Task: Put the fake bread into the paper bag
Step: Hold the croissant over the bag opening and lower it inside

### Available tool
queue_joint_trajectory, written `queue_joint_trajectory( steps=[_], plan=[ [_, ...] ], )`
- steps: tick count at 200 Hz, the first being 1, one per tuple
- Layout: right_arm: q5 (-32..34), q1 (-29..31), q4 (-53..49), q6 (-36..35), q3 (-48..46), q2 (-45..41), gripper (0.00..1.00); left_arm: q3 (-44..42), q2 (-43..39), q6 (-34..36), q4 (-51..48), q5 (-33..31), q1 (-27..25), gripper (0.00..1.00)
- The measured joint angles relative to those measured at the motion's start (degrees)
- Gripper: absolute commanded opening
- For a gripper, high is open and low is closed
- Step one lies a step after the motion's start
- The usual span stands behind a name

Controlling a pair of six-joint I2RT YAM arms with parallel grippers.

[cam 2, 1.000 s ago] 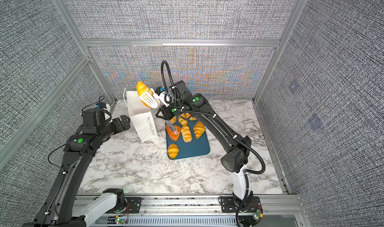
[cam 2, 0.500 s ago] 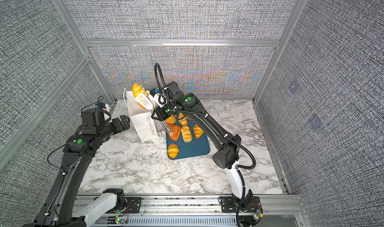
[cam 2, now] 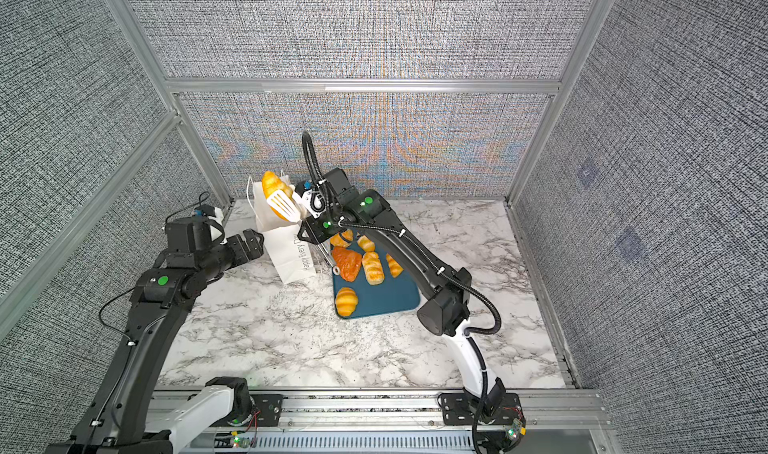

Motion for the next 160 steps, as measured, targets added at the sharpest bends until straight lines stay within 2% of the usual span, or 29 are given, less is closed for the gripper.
queue_joint_trajectory(
  steps=[83,160],
  plan=[
    [0.7,0.5,3.1,4.0,0.7,1.9,0.37,-1.1,-0.2,0.0,0.3,1.8,0.0,0.98],
    [3.7,0.9,3.3,4.9,1.7,3.1,0.45,-2.6,-0.8,0.0,0.3,2.0,0.0,0.98]
  ],
)
